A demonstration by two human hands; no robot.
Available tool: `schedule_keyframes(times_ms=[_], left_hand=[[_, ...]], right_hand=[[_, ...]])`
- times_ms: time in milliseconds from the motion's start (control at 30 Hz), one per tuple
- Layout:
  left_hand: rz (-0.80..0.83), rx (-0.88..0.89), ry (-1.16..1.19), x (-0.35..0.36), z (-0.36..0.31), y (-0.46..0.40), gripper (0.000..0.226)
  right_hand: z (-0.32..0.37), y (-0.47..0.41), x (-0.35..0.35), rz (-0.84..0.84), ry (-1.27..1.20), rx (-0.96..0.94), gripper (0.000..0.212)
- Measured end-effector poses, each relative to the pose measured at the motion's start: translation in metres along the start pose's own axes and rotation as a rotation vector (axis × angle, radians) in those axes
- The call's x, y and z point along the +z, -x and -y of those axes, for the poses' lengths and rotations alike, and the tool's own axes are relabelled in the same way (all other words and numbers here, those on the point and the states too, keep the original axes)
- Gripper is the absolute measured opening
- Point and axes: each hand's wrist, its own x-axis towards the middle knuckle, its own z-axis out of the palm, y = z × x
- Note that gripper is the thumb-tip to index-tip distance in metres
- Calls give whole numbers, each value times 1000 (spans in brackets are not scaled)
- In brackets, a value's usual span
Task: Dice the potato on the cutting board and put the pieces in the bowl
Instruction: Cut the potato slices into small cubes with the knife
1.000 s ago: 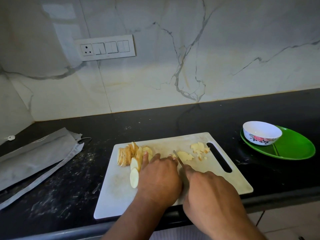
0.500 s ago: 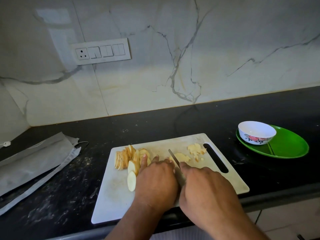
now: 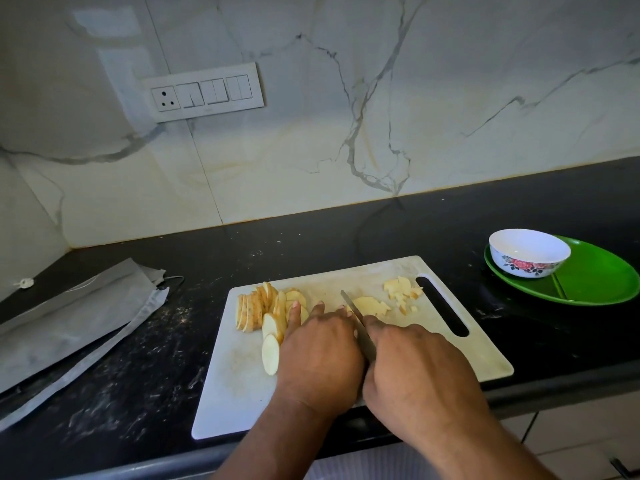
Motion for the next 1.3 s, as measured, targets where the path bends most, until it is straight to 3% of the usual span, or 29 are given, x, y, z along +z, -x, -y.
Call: schedule_keyframes(times_ms=[200, 367, 467, 600, 767, 867, 1000, 1133, 1300], left_hand=[[20, -27, 22, -3, -1, -1, 50], [21, -31, 73, -4, 0, 0, 54], [21, -19, 59, -4, 1, 1, 54], [74, 5, -39, -20, -3, -7, 41], [-30, 12, 11, -57, 12, -43, 36], [97, 200, -15, -76, 22, -67, 47], [385, 403, 73, -79, 23, -93, 67], [507, 411, 159, -65, 25, -115, 70], [539, 350, 250, -60, 28, -122, 53]], right_hand=[[-1, 8, -5, 49, -34, 4, 44], [-9, 36, -21, 133, -62, 79, 66], [-15, 48, -40, 191, -52, 131, 69], [-24, 40, -55, -1, -18, 161, 62], [-51, -3, -25, -194, -136, 155, 56], [-60, -12, -8, -212, -324, 152, 54], [-70, -7, 9, -227, -452, 119, 55], [-75, -7, 10, -203, -465, 92, 56], [-76, -8, 9, -159, -442, 94, 54]])
